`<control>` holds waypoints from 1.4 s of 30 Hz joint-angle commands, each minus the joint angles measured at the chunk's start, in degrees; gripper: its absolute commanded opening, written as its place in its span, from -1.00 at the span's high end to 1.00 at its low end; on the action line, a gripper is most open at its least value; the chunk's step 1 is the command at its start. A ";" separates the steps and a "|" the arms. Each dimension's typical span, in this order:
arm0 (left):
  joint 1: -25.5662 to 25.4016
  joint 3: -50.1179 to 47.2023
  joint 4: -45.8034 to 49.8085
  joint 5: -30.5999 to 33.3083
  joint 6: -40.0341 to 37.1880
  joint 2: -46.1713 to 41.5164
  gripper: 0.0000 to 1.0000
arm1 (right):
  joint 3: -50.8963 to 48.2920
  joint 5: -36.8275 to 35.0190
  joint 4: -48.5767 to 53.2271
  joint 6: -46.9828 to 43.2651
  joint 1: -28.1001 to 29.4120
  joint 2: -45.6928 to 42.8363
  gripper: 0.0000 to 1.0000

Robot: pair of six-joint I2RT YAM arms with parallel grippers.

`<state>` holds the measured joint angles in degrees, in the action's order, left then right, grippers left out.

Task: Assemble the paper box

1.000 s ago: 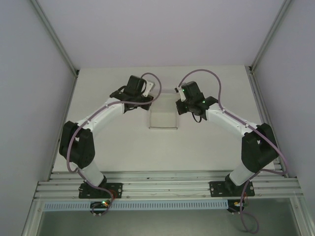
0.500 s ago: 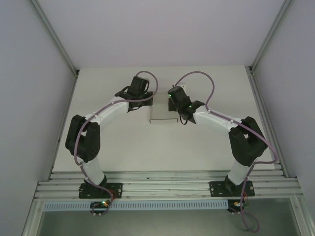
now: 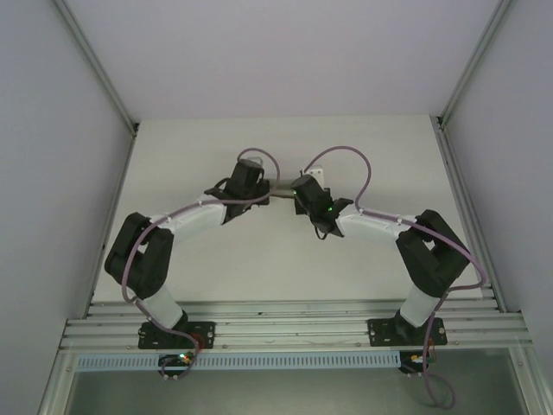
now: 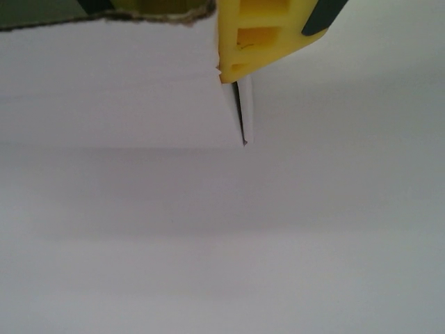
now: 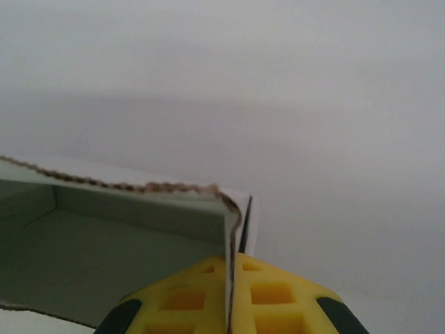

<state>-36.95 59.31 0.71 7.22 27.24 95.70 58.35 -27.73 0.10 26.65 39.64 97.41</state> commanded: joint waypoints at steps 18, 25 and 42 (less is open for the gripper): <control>-6.80 -16.69 -13.38 -0.98 -5.82 -11.50 0.08 | -9.45 -2.86 0.53 3.61 7.20 -4.74 0.47; -8.22 -18.20 -9.77 0.26 -7.91 -14.42 -0.56 | -11.93 -1.01 1.07 3.41 8.17 -8.07 -0.09; -10.69 -11.19 5.62 8.79 -9.01 -26.04 -1.00 | -11.57 8.86 12.47 -5.03 9.16 -26.38 -0.99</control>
<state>-47.29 43.72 1.37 12.21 19.42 70.98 45.28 -20.99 9.63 24.86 48.56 74.39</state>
